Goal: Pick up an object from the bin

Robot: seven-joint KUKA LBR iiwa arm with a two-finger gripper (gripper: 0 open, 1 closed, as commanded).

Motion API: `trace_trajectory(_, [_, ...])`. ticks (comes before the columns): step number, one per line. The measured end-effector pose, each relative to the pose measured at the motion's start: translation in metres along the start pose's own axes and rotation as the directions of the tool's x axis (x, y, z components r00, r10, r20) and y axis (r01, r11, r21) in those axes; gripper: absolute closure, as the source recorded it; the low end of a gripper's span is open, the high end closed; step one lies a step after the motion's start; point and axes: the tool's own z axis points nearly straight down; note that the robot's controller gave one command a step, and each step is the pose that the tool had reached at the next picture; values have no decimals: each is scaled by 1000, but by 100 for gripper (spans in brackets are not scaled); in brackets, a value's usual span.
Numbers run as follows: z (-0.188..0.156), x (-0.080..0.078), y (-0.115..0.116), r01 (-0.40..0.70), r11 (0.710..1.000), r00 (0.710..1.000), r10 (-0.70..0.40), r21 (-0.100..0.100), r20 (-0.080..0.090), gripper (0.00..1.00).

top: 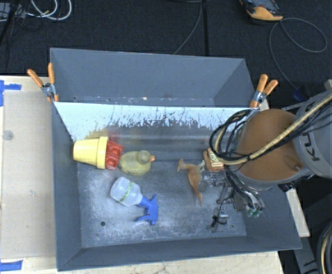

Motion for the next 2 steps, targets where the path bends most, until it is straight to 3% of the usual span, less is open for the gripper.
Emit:
trace_trajectory(1, [0, 0, 0, 0, 1000, 1000, 0, 0, 0, 0])
trace_trajectory(2, [28, -24, 25, 50, 999, 999, -50, 2, 6, 0])
